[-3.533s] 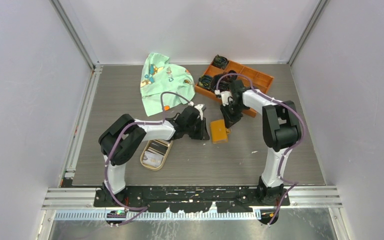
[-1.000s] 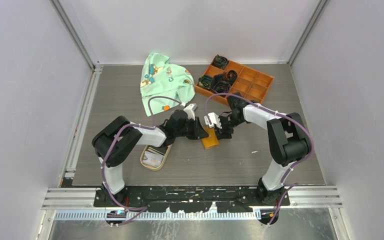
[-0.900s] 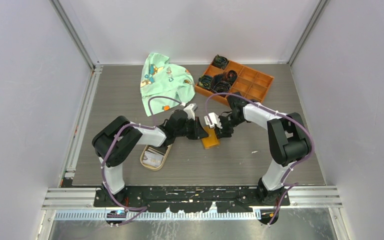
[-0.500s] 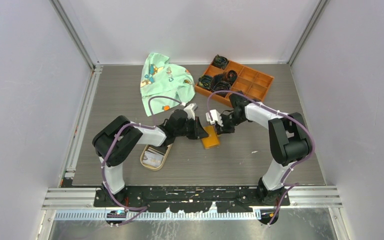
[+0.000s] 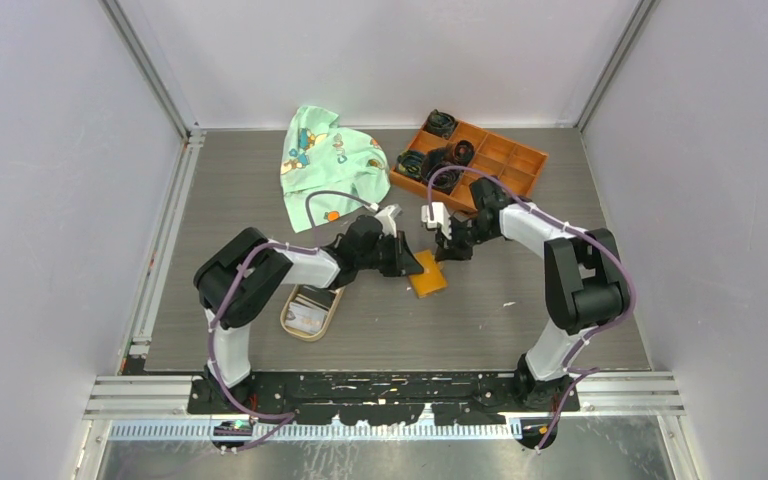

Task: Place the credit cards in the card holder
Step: Close the card holder at the center of the board.

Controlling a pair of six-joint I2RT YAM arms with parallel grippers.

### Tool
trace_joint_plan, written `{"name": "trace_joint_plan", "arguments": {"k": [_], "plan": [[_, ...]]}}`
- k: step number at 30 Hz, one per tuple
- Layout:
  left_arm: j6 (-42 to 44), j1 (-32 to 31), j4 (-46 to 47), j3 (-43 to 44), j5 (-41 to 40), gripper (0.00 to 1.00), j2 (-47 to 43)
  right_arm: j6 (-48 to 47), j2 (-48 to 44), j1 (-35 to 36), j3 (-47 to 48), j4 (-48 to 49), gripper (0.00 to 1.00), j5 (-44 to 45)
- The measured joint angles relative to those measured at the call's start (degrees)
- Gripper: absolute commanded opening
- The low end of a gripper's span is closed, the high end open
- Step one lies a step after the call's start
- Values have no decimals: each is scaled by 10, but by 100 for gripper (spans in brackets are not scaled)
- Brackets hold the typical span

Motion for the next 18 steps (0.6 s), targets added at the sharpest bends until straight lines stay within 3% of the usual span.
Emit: {"name": "trace_joint_plan", "arguments": {"k": [6,9,15,18], "plan": [[-23,0,-4,12,2,7,10,6,-28,26,-11,11,9,-5],[-35,0,-7,15,2,7,11,-10,-30,37,-16,6,16,-2],[-64,-2,3,18,2,6,20,-58,-30,49,-15,-52,47,4],[-78,-3,14,18,1,5,25,-50,-32,50,-15,-65,57,4]]}}
